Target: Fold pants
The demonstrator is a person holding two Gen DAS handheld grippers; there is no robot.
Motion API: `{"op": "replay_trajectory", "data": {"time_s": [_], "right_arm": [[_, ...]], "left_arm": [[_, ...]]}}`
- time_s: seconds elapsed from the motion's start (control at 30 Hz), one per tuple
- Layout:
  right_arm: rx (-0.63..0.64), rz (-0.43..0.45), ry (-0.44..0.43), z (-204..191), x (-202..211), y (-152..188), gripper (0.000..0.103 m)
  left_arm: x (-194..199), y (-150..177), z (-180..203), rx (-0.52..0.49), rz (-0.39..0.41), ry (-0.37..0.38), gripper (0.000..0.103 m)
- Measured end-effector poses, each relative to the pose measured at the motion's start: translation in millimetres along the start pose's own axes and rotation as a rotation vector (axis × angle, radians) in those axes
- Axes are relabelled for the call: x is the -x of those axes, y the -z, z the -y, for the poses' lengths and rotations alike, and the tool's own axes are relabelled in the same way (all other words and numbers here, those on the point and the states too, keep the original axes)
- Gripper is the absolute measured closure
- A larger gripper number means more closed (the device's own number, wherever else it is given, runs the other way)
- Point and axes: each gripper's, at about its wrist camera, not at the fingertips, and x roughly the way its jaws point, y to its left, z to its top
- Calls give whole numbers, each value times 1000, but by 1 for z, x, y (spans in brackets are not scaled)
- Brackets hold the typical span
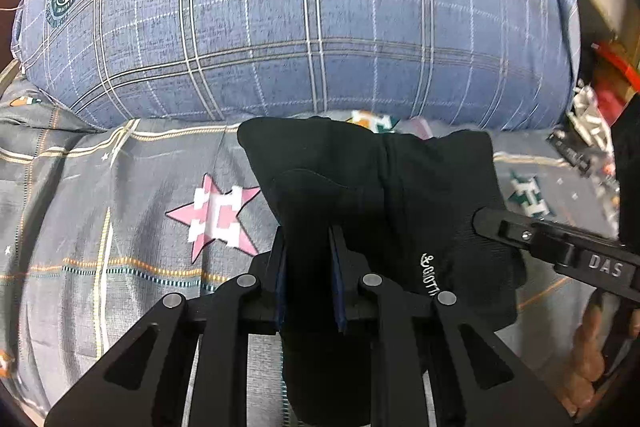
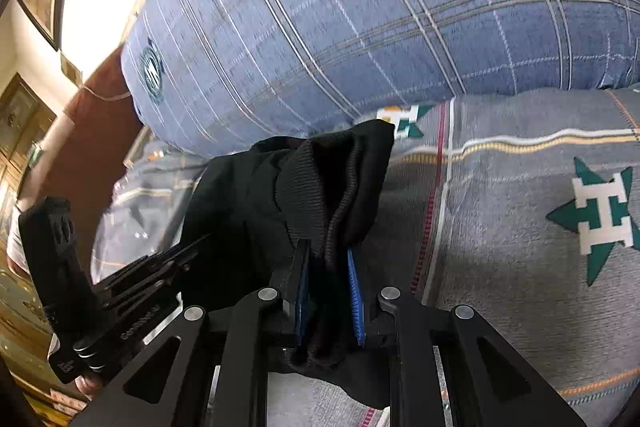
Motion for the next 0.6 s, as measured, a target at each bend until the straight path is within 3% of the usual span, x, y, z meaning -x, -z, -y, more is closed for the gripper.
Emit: {"op": "replay_trajectory", "data": {"time_s": [0.27,0.37,0.43,0.47,0.53,0.6], "right_arm": [[43,22,-15,-16,5,4,86],[30,4,8,-11,-6,4,86],[19,-18,58,-1,-20,5,85],[9,-29,73,4,-25,6,84],[-43,-50,57,14,-30,8,75],[-69,-43,53,18,-24,9,74]], "left_arm": [[5,-2,-2,-2,10,-39,86],[-13,-1,-7,10,-19,-55,81],[-32,3,-14,34,-58,-80,74],[-37,5,-16,44,-70,-88,65],[-34,8,-16,39,-46,-130,51],[-28,10,-13,6,-22,-172,38]]}}
